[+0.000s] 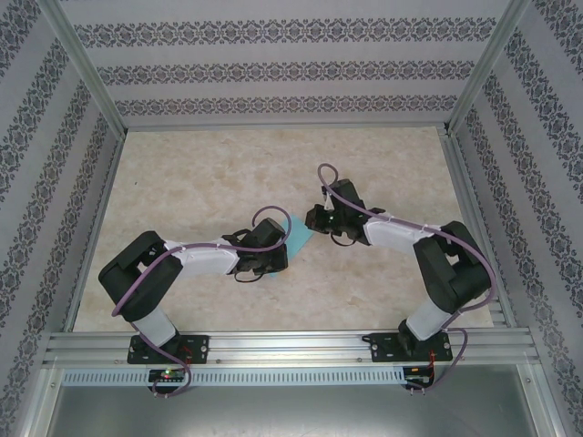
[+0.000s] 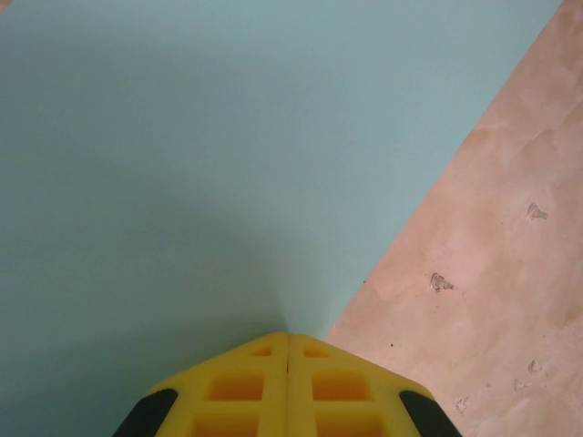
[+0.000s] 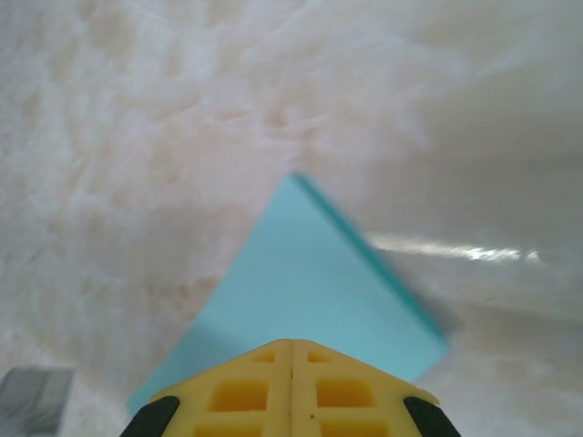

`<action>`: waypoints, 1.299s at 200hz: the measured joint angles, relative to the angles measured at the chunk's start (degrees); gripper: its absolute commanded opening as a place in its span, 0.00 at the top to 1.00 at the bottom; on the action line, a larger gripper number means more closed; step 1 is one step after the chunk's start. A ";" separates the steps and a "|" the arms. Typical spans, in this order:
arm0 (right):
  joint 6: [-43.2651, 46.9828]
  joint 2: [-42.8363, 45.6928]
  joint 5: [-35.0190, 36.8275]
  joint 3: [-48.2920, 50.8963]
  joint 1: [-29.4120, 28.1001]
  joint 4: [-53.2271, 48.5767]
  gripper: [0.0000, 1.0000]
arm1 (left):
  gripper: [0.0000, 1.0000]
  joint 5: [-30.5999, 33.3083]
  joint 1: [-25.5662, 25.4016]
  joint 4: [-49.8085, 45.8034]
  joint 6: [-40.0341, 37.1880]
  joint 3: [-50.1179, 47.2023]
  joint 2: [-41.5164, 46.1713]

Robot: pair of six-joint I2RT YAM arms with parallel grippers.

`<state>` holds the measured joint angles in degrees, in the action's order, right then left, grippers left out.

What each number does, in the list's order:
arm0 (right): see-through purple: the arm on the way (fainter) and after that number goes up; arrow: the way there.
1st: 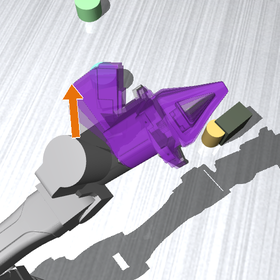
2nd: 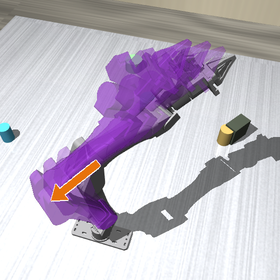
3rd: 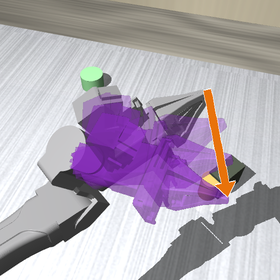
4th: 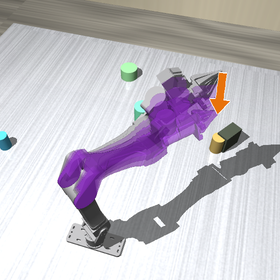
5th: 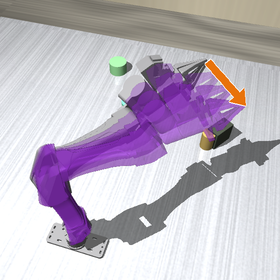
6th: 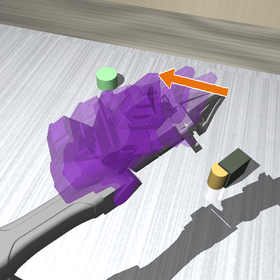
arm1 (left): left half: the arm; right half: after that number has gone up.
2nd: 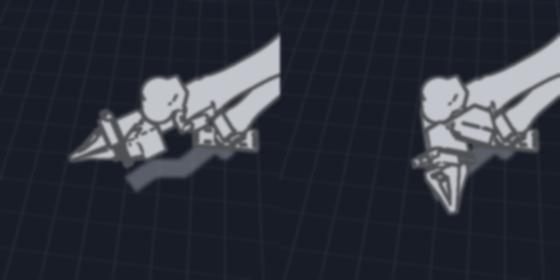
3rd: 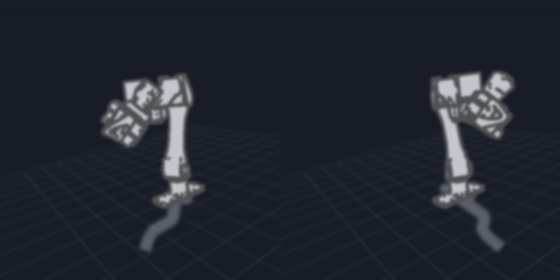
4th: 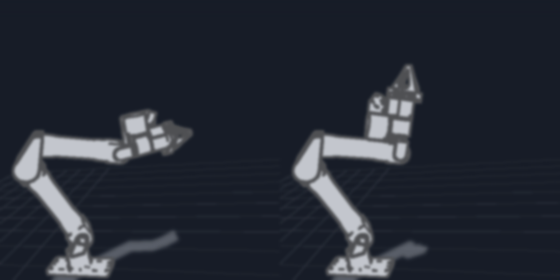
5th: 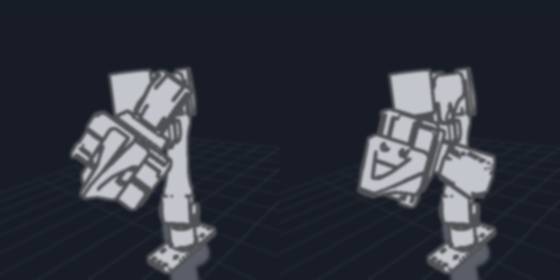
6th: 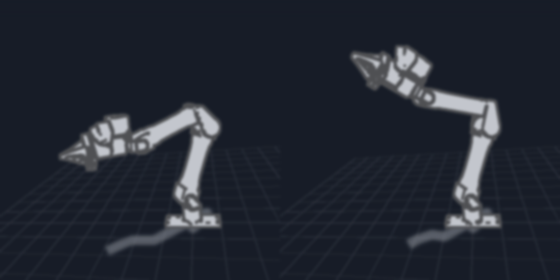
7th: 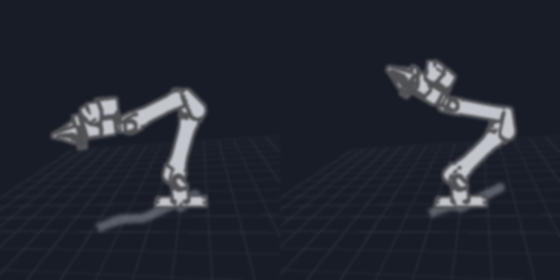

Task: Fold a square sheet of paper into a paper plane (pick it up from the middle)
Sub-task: Fold the square sheet of paper in half at the center of the table.

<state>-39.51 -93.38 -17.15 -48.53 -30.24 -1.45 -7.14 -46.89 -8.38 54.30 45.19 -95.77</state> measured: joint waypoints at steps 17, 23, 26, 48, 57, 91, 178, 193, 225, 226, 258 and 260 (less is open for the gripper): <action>-0.70 -0.52 -0.68 0.57 -1.62 1.11 1.00 | 1.00 -0.02 0.00 -0.02 -0.17 0.11 -0.04; -1.01 -1.14 -1.07 0.68 -1.90 1.49 1.00 | 1.00 -0.02 0.00 -0.04 -0.24 0.15 -0.04; -1.11 -1.68 -1.33 0.70 -2.03 1.73 1.00 | 1.00 -0.02 0.00 -0.11 -0.31 0.17 -0.04; -1.97 -5.55 -3.10 0.70 -2.40 3.17 1.00 | 1.00 -0.02 0.00 -0.55 -0.87 0.52 -0.24; -2.40 -7.10 -3.80 0.70 -2.38 3.52 1.00 | 1.00 -0.04 0.00 -0.74 -1.03 0.74 -0.37; -2.82 -10.47 -5.27 0.42 -1.92 4.09 1.00 | 1.00 -0.28 0.02 -0.83 -1.46 0.79 -0.37; 1.05 -13.09 -9.14 -2.38 0.79 2.71 1.00 | 0.89 -5.77 2.10 -2.29 -7.91 6.64 -0.50; 1.22 -13.18 -9.40 -2.38 0.79 2.75 1.00 | 0.92 -6.54 3.15 -0.72 -8.66 7.72 -1.33; 1.73 -13.42 -10.36 -2.38 1.16 2.95 1.00 | 0.98 -8.96 4.90 2.99 -9.35 8.35 -5.57; 1.73 -13.42 -10.38 -2.38 1.16 2.97 1.00 | 0.98 -9.05 4.90 3.08 -9.35 8.35 -5.70; 1.75 -13.55 -10.75 -2.38 1.16 3.02 1.00 | 1.00 -10.49 4.90 5.05 -9.49 8.35 -9.27; 1.75 -13.57 -10.78 -2.38 1.16 3.04 1.00 | 1.00 -10.58 4.90 5.18 -9.51 8.35 -9.33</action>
<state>-37.76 -106.96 -27.92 -50.92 -29.08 1.58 -17.72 -42.00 -3.20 44.80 53.54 -105.10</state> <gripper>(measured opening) 0.050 0.051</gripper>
